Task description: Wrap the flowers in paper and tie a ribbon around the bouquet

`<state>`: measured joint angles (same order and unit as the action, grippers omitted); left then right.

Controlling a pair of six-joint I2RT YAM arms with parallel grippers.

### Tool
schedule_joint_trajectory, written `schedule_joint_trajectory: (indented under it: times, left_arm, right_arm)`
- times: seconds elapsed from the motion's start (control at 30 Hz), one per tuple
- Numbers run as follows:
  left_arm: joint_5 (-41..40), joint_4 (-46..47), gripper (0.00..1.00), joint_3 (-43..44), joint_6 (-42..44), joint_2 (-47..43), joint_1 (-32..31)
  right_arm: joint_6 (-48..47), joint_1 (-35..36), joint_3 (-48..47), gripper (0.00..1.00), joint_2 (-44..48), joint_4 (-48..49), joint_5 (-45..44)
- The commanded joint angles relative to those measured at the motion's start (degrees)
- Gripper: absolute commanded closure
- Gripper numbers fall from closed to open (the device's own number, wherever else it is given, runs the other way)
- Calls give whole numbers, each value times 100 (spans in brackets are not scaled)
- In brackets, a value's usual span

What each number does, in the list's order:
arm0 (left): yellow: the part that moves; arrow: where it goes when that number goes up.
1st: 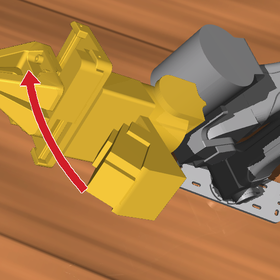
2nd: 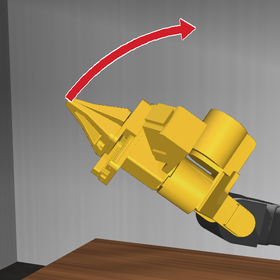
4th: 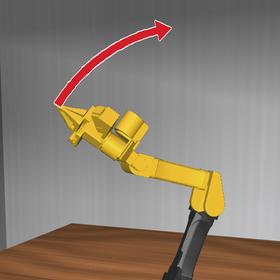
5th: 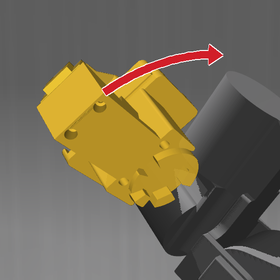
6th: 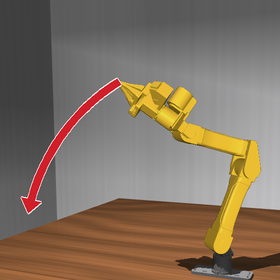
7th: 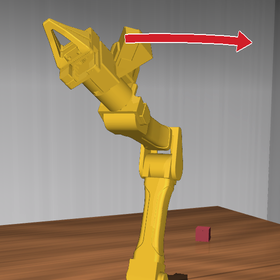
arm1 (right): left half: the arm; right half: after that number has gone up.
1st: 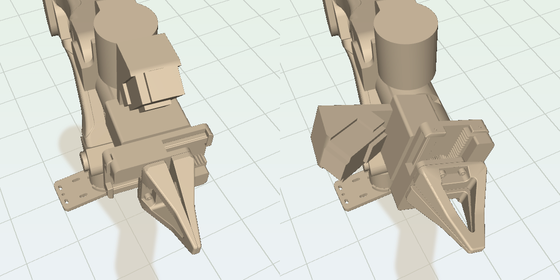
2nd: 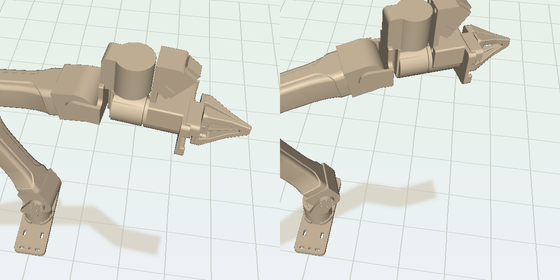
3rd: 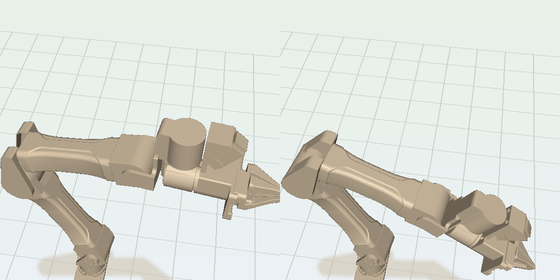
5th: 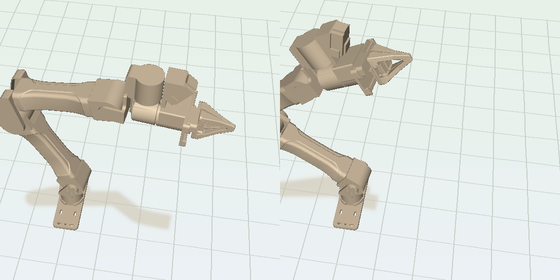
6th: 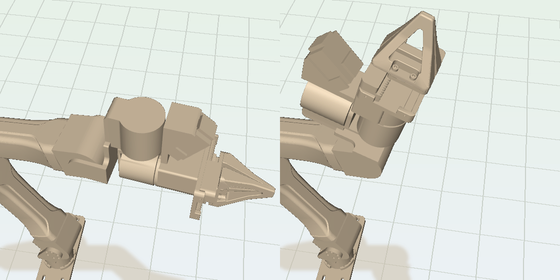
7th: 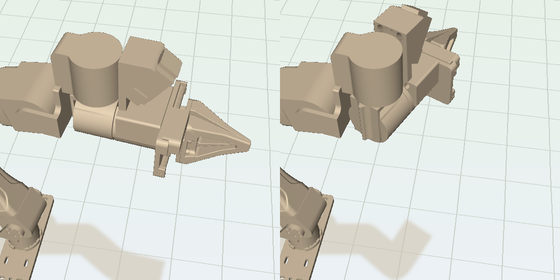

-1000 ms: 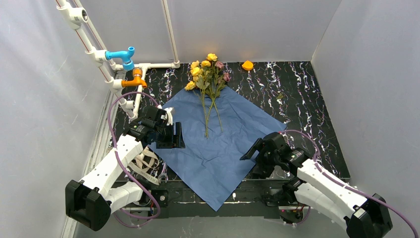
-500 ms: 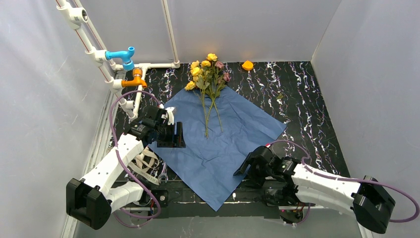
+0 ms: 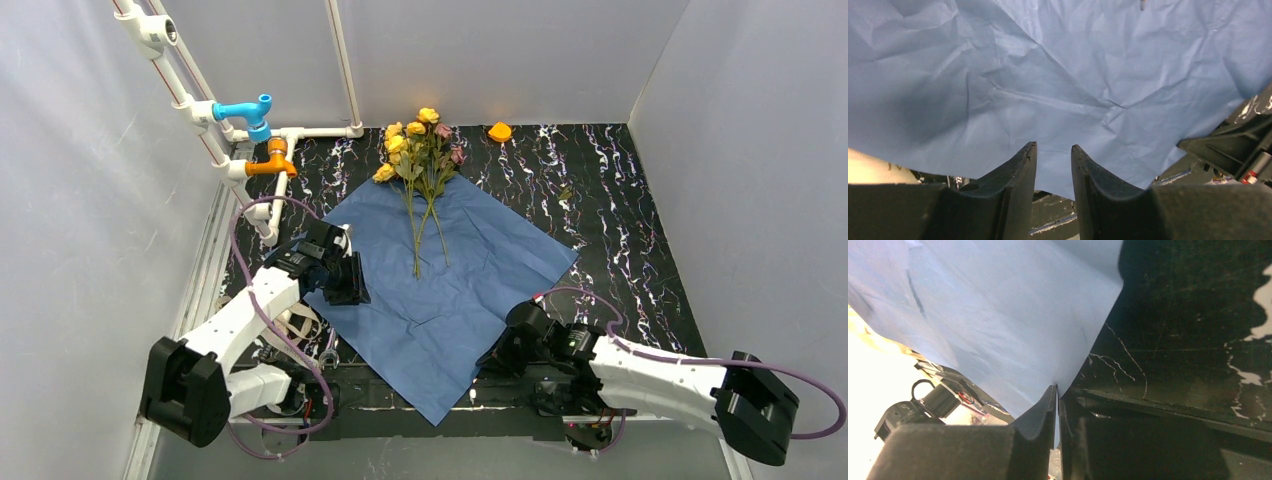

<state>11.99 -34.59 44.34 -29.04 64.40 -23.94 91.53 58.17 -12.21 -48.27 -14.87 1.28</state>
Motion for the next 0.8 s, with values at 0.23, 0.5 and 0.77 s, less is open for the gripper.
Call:
schedule_joint_trajectory:
  times: [0.23, 0.5, 0.77]
  left_arm:
    - [-146, 961, 75, -235, -602, 1436, -420]
    - [-830, 781, 76, -15, -856, 2274, -1161]
    - [-902, 250, 71, 214, -605, 1790, -1277]
  right_arm:
    - [49, -52, -482, 99, 859, -1014, -1461]
    - [264, -69, -792, 99, 1406, -2308, -2120]
    - [459, -69, -749, 99, 1769, -2450, -2135]
